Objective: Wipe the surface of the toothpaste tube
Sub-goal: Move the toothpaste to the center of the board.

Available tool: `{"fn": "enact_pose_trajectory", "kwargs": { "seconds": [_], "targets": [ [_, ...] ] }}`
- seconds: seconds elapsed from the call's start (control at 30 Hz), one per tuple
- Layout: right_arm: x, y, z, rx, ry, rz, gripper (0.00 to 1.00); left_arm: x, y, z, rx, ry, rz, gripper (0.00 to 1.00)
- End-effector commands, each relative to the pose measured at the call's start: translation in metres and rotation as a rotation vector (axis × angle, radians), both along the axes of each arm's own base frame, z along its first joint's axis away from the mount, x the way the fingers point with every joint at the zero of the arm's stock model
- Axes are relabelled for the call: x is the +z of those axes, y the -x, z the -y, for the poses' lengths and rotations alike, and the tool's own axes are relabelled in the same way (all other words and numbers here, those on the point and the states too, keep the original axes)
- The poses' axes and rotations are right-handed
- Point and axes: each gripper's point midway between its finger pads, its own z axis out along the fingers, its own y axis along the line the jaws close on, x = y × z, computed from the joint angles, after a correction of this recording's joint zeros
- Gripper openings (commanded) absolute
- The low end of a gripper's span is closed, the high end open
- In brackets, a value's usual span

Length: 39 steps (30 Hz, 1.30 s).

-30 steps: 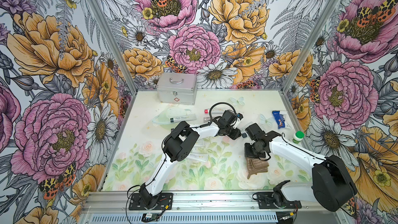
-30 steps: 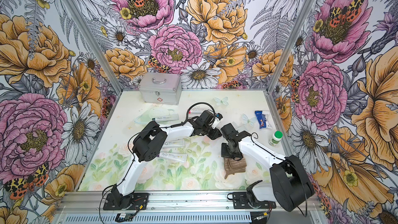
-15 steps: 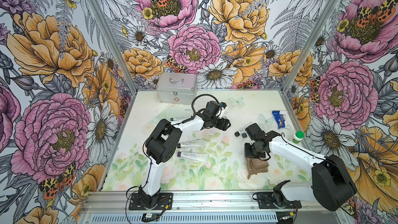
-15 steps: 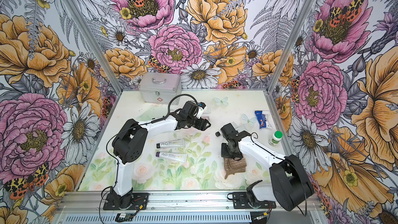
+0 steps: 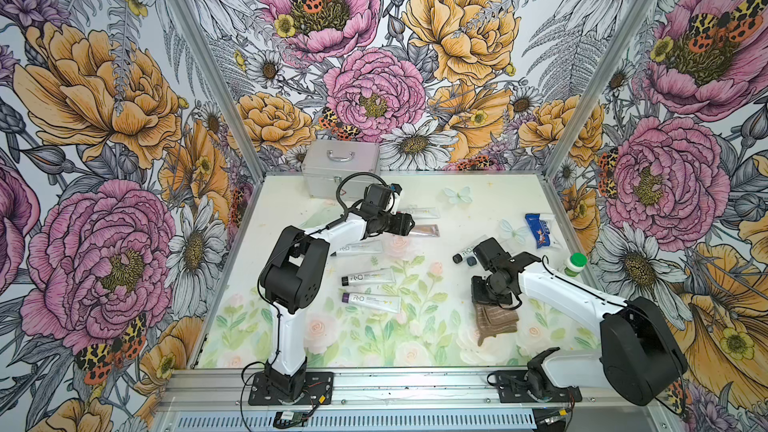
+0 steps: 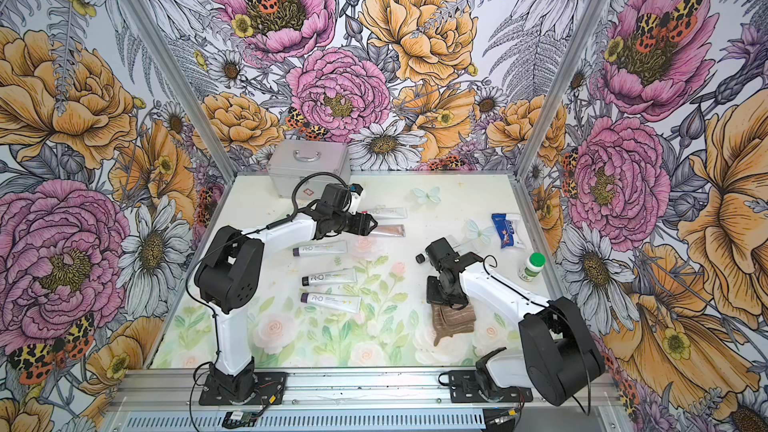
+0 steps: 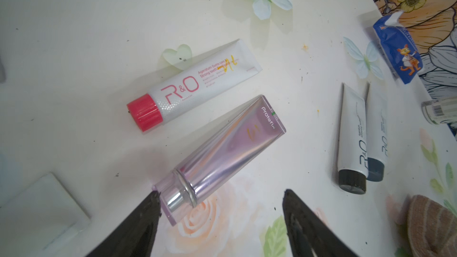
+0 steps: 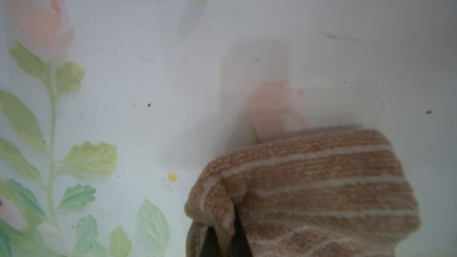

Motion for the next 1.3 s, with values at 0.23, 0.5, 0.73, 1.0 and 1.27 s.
{"fn": "enact_pose_trajectory", "kwargs": {
  "seconds": [0.23, 0.5, 0.73, 1.0, 1.27],
  "targets": [
    [0.005, -0.005, -0.004, 0.014, -0.017, 0.038, 0.0, -0.012, -0.015, 0.002, -0.034, 0.023, -0.014, 0.79],
    [0.007, -0.004, -0.004, 0.015, -0.022, 0.044, 0.0, -0.023, -0.019, 0.01, -0.056, 0.033, -0.04, 0.79],
    [0.006, -0.004, -0.003, 0.013, -0.02, 0.044, 0.0, -0.034, -0.001, 0.019, -0.084, 0.027, -0.075, 0.78],
    [0.003, -0.005, -0.005, 0.016, -0.027, 0.041, 0.0, -0.041, 0.028, 0.02, -0.096, -0.032, -0.074, 0.72],
    [0.001, -0.006, -0.008, 0.022, -0.031, 0.035, 0.0, -0.049, 0.036, 0.015, -0.072, -0.145, -0.024, 0.61]
  ]
}}
